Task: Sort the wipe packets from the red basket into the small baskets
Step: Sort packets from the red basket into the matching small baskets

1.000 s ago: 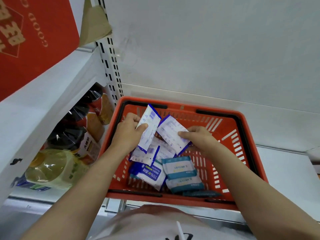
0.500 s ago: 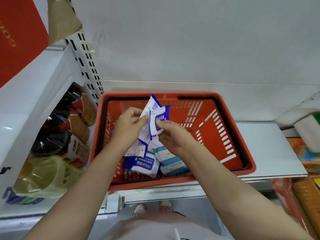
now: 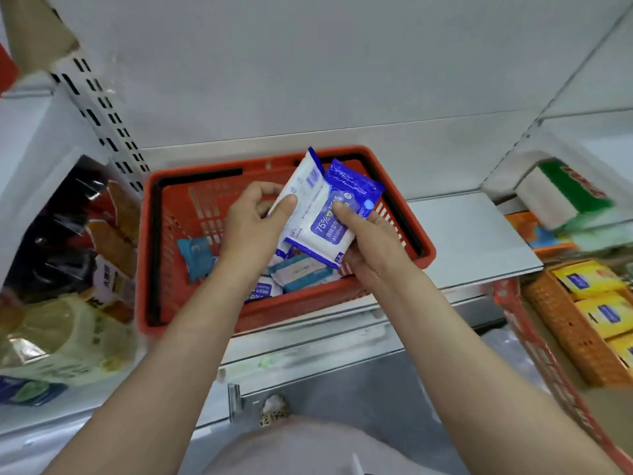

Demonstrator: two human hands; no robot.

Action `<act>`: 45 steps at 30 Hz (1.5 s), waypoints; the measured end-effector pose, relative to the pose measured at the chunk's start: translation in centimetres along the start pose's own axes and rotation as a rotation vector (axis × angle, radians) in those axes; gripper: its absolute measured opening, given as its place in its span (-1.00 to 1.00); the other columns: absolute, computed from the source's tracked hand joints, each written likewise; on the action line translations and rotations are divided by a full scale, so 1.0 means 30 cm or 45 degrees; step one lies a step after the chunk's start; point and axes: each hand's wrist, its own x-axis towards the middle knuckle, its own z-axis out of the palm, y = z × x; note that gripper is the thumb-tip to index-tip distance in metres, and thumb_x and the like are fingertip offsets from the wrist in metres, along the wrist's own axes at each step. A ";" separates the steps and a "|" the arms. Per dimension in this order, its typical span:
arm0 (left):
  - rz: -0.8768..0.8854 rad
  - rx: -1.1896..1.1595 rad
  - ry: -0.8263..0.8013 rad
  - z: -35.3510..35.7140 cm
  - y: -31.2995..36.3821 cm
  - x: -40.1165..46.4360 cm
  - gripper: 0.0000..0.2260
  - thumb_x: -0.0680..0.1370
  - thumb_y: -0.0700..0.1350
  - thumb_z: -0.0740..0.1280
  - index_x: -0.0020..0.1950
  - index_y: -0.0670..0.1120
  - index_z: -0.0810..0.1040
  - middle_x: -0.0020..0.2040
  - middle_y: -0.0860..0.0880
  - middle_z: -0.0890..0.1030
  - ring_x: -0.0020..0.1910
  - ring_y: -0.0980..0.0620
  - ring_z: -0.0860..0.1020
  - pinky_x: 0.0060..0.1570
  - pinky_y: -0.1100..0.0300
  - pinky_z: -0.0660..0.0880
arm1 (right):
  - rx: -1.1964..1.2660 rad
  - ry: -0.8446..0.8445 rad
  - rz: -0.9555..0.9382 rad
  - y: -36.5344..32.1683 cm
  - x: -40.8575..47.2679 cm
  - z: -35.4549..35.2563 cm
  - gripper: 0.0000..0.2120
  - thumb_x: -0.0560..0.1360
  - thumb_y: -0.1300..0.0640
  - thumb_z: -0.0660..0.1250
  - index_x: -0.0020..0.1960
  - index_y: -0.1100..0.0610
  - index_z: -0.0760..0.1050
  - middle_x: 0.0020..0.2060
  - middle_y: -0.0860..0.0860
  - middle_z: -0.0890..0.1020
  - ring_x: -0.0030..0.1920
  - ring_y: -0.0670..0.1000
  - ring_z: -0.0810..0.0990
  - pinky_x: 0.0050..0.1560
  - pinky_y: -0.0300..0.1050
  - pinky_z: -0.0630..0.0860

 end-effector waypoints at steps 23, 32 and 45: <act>-0.603 -0.282 -1.054 1.581 0.030 -1.148 -0.56 0.48 -0.33 0.42 0.29 0.00 0.45 -0.12 0.04 0.70 -0.19 0.04 0.69 -0.31 0.12 0.59 | 0.282 1.134 -0.372 -0.265 -1.028 -1.742 -0.57 0.44 0.32 0.45 0.26 0.18 0.41 0.03 0.17 0.66 -0.16 0.11 0.69 -0.14 0.07 0.66; -0.772 -0.154 -1.170 2.123 -0.047 -1.128 -0.58 0.40 -0.22 0.53 0.23 -0.10 0.53 0.04 -0.11 0.70 -0.09 -0.06 0.70 -0.12 0.01 0.63 | 0.135 1.393 -0.344 -0.450 -1.055 -2.297 -0.63 0.48 0.31 0.41 0.25 0.19 0.42 0.04 0.16 0.67 -0.18 0.06 0.67 -0.38 -0.20 0.59; -0.802 -0.107 -0.832 2.772 -0.027 -0.985 -0.64 0.47 -0.15 0.49 0.20 -0.07 0.45 0.02 -0.11 0.68 -0.18 0.03 0.70 -0.23 0.12 0.62 | -0.126 1.092 -0.092 -0.875 -0.670 -2.851 -0.38 0.45 0.40 0.43 0.33 -0.06 0.30 0.07 -0.05 0.60 -0.06 0.03 0.71 -0.22 -0.02 0.68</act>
